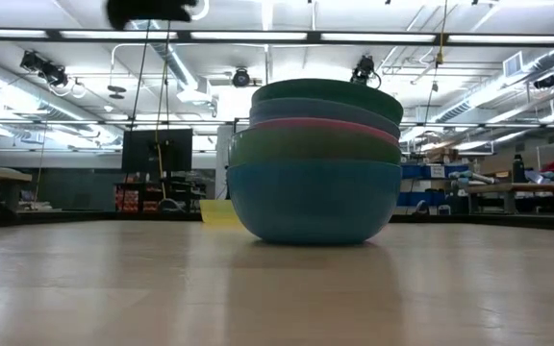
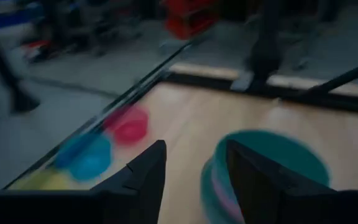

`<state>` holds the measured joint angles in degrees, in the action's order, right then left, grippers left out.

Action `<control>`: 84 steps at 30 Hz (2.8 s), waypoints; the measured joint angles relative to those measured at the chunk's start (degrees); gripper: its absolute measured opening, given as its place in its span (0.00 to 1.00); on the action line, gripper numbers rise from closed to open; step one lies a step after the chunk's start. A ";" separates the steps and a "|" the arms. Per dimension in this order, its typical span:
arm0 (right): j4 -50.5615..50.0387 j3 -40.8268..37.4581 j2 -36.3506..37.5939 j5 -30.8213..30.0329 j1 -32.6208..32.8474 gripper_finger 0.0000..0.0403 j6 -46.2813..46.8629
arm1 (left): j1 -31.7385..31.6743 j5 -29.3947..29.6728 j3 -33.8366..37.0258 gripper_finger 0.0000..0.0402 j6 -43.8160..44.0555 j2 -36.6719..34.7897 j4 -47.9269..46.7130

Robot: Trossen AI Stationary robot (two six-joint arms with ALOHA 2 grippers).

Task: Nest bowls inside each other
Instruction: Stack the transparent yellow bowl on the green bowl

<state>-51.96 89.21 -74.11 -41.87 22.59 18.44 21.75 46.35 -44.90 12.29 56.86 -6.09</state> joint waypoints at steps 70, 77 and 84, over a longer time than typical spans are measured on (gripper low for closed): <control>-2.65 -12.33 8.31 -6.16 17.45 0.00 10.42 | -56.35 -41.12 -31.48 0.51 -37.75 46.69 -36.67; -2.63 -12.33 8.31 -6.18 17.45 0.00 10.15 | -57.81 -40.32 -31.48 0.51 -39.29 46.76 -36.49; -2.55 -12.33 8.29 -6.18 17.45 0.00 10.14 | -58.26 -41.04 -31.52 0.51 -40.44 51.79 -35.98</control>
<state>-54.51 76.88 -65.82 -48.05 40.03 28.58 -36.51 5.31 -76.42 -28.15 108.65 -42.07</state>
